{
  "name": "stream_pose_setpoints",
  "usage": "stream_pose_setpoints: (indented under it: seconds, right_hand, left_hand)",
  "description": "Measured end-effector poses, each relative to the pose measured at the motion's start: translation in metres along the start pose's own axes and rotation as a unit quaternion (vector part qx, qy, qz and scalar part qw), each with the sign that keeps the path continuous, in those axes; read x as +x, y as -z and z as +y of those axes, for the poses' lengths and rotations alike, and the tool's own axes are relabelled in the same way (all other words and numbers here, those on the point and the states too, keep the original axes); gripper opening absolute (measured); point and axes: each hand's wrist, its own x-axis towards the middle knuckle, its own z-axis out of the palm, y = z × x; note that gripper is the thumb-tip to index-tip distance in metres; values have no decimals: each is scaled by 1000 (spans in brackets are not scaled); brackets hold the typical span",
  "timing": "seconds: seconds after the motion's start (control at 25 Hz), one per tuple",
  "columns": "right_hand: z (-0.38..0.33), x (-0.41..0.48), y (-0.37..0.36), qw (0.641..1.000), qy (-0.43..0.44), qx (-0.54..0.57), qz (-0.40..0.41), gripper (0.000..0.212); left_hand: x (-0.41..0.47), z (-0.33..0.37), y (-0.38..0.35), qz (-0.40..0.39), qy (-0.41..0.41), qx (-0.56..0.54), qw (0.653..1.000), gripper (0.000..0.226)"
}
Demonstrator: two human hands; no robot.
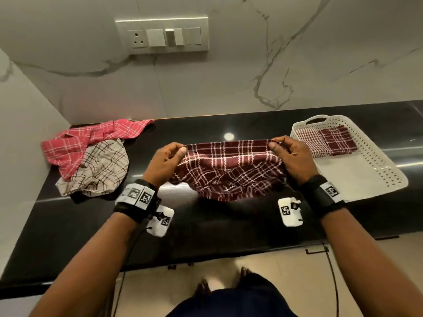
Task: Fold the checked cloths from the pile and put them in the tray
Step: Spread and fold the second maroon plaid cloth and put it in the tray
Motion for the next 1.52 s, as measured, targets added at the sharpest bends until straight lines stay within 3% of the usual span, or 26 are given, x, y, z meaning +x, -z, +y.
stream_pose_setpoints:
  seconds: [0.08,0.2,0.32,0.4,0.44,0.52,0.56,0.64,0.72,0.84,1.0,1.12,1.2,1.24,1.32,1.4,1.48,1.52]
  right_hand:
    - [-14,-3,26,999,5,9,-38,5]
    - [-48,19,58,990,34,-34,-133,17]
    - [-80,72,71,974,27,-83,-209,18]
    - [-82,125,63,966,19,-167,-196,22]
    - [-78,153,55,966,21,-213,-147,25]
    - [-65,203,25,952,29,-303,-26,34]
    - [-53,218,5,924,31,-380,-1,53]
    - [-12,222,-38,880,20,-472,-52,86]
    - [45,192,-73,876,-32,-453,-162,99]
    - [119,125,-97,848,-147,-419,-289,123]
    - [138,99,-107,846,-155,-397,-321,128]
    - [116,105,-135,861,-122,-358,-340,119]
    - [98,107,-148,903,-112,-297,-290,104]
    - [93,107,-145,934,-121,-254,-222,95]
    - [95,98,-121,966,-147,-201,-68,81]
    - [114,82,-81,948,-203,-246,7,83]
    - [133,58,-42,915,-293,-274,-32,95]
    - [139,48,-28,919,-312,-228,-75,91]
  left_hand:
    - [-4,28,27,-94,-47,17,994,14]
    - [13,73,69,-150,-87,65,983,19]
    - [57,109,99,-186,-34,115,975,26]
    - [108,118,105,-141,-38,189,971,23]
    - [136,121,103,-82,-64,257,961,22]
    - [183,113,88,50,-98,439,892,33]
    - [199,100,74,79,-99,489,863,44]
    - [205,51,34,47,-105,477,871,54]
    - [178,-17,-19,-78,-59,420,902,66]
    - [121,-97,-73,-234,87,434,866,103]
    - [96,-123,-65,-200,104,472,852,117]
    - [96,-121,-32,-185,173,496,831,119]
    - [97,-112,-17,-178,225,511,811,117]
    - [98,-105,-16,-168,228,506,814,113]
    - [100,-89,-35,-139,166,464,859,106]
    - [99,-71,-73,-151,86,403,899,94]
    - [91,-63,-120,-217,58,381,897,95]
    - [86,-62,-141,-248,60,387,886,100]
